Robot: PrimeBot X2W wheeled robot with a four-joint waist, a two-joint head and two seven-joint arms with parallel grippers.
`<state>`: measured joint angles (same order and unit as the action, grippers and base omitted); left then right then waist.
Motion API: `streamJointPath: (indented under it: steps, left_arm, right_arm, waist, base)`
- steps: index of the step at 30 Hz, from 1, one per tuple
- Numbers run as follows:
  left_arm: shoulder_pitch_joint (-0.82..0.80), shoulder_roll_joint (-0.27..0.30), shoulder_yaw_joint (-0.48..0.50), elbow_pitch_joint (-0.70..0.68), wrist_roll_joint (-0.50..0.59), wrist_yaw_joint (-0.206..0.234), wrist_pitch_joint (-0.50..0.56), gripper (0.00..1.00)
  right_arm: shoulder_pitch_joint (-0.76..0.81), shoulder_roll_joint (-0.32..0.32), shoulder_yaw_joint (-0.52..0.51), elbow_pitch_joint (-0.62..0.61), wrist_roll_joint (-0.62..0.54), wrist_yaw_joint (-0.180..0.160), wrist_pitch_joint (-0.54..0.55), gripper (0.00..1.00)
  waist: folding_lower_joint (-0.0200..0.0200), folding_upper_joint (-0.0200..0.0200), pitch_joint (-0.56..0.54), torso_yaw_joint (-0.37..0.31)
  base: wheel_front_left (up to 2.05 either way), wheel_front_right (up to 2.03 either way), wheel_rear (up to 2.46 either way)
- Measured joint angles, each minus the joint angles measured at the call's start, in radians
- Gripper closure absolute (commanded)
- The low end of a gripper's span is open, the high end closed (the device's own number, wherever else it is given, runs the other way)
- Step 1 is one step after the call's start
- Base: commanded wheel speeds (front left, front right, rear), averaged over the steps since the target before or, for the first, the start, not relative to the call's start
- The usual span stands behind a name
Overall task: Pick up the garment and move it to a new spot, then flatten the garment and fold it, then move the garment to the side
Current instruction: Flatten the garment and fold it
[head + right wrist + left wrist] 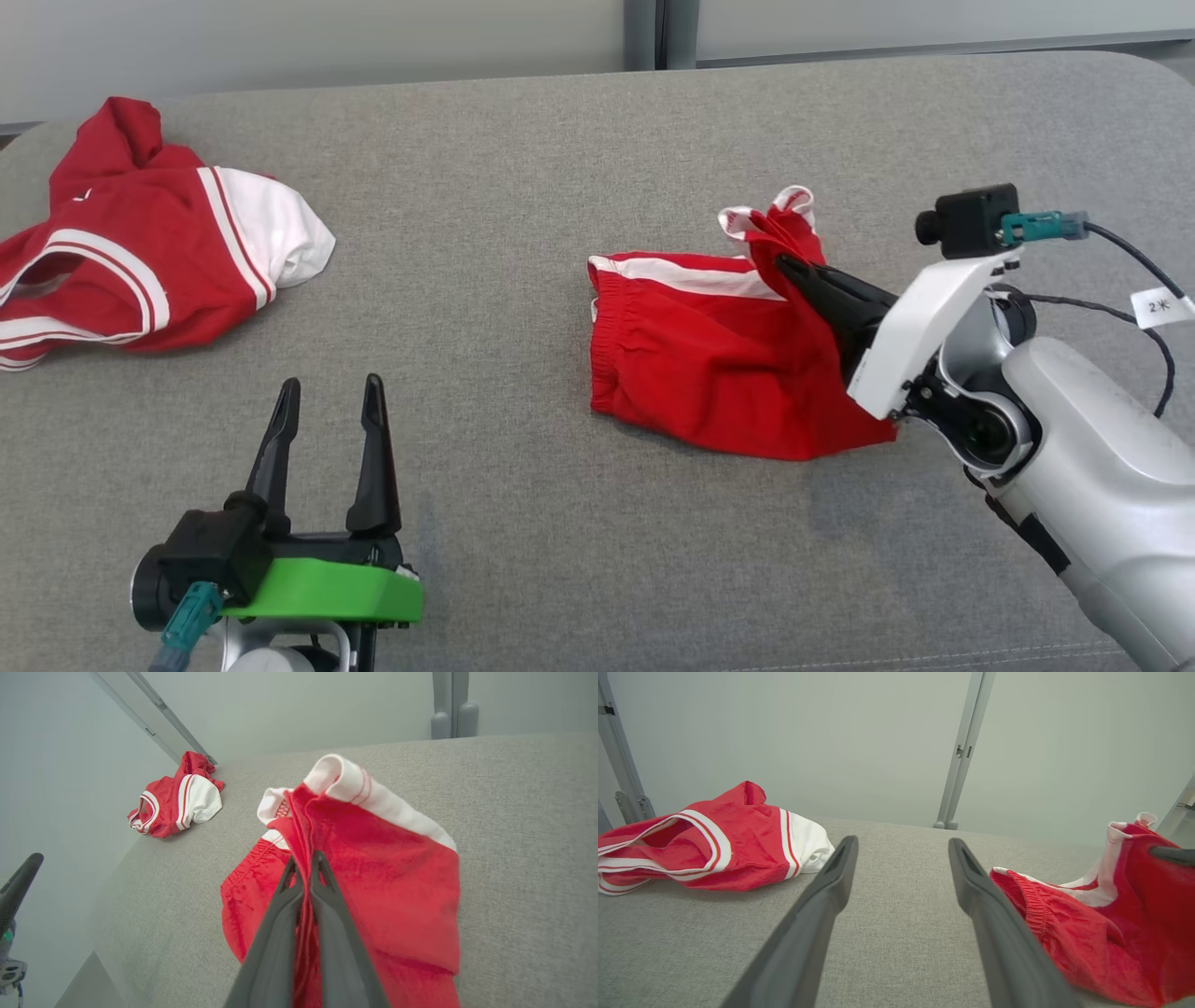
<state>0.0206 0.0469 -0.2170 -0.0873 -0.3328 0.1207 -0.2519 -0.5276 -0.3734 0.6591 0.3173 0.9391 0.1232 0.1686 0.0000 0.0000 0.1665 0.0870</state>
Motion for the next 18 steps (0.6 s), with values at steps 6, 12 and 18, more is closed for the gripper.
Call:
streamJointPath:
  steps: [6,12,18]
  left_arm:
    - [0.0,0.0,-0.011,-0.002,-0.016,0.0,0.0,0.0]
    - [0.0,0.0,-0.036,-0.002,-0.025,0.0,0.0,0.0]
    - [-0.002,0.0,-0.05,-0.003,-0.031,0.0,0.0,0.0]
  right_arm:
    - [-0.059,0.055,0.033,0.035,-0.006,0.0,0.01,1.0]
    - [-0.077,0.102,0.052,0.117,-0.02,0.0,0.017,1.0]
    - [-0.123,0.166,0.075,0.168,-0.037,0.0,0.017,1.0]
  waist:
    - [0.0,0.0,-0.004,0.005]
    - [0.0,0.0,0.003,0.022]
    - [0.0,0.0,0.015,0.045]
  base:
    - [0.0,0.0,0.0]
    - [0.0,0.0,0.0]
    - [0.0,0.0,0.0]
